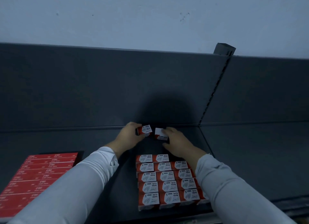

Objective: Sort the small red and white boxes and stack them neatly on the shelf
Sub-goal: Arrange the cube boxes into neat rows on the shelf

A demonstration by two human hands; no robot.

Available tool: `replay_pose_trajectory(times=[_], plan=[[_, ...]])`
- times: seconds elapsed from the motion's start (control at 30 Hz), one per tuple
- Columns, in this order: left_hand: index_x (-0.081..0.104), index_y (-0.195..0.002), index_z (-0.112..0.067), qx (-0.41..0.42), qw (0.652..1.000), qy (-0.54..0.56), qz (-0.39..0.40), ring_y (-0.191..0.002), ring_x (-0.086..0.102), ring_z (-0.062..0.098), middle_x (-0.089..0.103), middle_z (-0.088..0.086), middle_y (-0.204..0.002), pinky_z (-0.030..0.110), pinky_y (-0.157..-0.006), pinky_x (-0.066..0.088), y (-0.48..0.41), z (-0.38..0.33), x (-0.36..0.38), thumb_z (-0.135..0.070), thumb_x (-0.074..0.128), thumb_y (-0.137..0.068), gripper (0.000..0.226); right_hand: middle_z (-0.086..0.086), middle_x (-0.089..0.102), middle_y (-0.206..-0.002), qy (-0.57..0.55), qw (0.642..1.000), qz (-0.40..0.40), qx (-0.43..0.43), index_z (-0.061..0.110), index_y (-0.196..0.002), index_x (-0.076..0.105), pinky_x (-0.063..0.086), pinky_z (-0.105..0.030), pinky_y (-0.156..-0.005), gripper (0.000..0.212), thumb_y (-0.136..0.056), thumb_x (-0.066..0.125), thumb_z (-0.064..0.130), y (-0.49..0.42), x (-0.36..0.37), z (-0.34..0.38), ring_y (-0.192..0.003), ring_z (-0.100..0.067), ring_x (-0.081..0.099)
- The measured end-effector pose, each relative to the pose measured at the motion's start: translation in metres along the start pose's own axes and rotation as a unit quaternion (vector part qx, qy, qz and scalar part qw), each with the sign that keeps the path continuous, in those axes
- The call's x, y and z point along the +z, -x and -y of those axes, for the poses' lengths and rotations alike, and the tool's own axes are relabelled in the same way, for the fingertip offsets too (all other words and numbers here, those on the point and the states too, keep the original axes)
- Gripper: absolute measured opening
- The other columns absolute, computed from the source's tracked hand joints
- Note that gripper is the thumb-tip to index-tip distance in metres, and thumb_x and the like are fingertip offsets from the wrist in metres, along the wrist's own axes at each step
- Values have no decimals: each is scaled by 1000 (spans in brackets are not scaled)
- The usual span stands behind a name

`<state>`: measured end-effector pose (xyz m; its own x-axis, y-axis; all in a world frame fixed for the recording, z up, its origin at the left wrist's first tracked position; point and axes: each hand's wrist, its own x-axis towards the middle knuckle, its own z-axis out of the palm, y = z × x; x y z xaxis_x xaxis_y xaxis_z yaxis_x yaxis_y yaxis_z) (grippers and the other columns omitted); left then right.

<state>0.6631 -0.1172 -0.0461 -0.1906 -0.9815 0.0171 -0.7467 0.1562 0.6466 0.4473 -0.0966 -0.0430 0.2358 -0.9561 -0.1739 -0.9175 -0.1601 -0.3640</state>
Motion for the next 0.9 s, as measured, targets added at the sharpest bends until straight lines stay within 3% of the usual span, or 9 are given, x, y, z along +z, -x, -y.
replay_pose_trajectory(times=[0.17,0.33,0.4,0.57,0.67,0.7,0.77,0.83,0.9], plan=[[62,-124,-15,-23,999,-10,-20,-103,50,11,48,3,-122,15,-90,34,-3,4,14,-28,74,-84,44,-6,37,-139,-21,999,-43,10,17,-136,44,42,-38,-103,48,-93,64,24,4,4,0,-120,-26,47],[64,-83,-18,-49,998,5,-39,-83,54,10,58,0,-100,20,-66,37,-5,-1,21,-45,75,-80,29,-6,44,-130,-34,998,-45,27,15,-120,48,46,-40,-96,37,-92,64,33,8,5,4,-112,-24,51],[60,-79,-18,-56,998,10,-42,-80,55,11,60,0,-95,21,-61,38,-2,-4,22,-47,75,-79,33,-6,49,-126,-28,998,-40,38,16,-118,47,46,-43,-95,40,-90,66,38,8,6,6,-111,-24,52],[55,-103,-17,-61,996,47,-54,-81,58,10,61,-1,-98,20,-64,42,6,-5,24,-41,81,-75,45,-6,57,-111,-13,995,-79,53,14,-105,49,48,-41,-88,34,-92,62,42,9,4,12,-102,-24,56],[47,-136,-12,-72,994,61,-49,-98,59,18,49,8,-122,22,-86,44,7,-8,19,-35,77,-80,67,-7,57,-107,-83,990,-97,53,11,-103,49,46,-31,-77,33,-90,66,37,11,3,13,-94,-20,55],[46,-139,-9,-78,993,81,-44,-102,60,20,47,10,-126,24,-92,44,6,-8,18,-36,77,-80,72,-6,57,-105,-123,986,-105,50,13,-101,49,44,-29,-73,34,-89,68,38,13,2,13,-92,-19,55],[58,-129,-9,-77,986,144,-35,-100,65,20,58,10,-120,29,-96,50,4,-8,17,-39,81,-74,66,-2,58,-106,-195,974,-111,33,19,-103,49,46,-28,-73,33,-86,71,38,18,-3,13,-92,-16,56],[68,-111,-12,-86,968,232,-45,-93,68,16,68,10,-108,29,-85,56,7,-16,14,-19,83,-75,40,1,59,-109,-260,959,-114,18,22,-107,53,49,-26,-77,33,-85,73,35,23,-9,12,-95,-13,58],[65,-110,-12,-108,939,326,-30,-92,66,17,68,11,-107,21,-73,54,13,-29,9,-2,77,-78,36,3,59,-110,-324,937,-130,15,24,-107,57,51,-27,-81,31,-84,74,35,28,-15,12,-96,-11,59]])
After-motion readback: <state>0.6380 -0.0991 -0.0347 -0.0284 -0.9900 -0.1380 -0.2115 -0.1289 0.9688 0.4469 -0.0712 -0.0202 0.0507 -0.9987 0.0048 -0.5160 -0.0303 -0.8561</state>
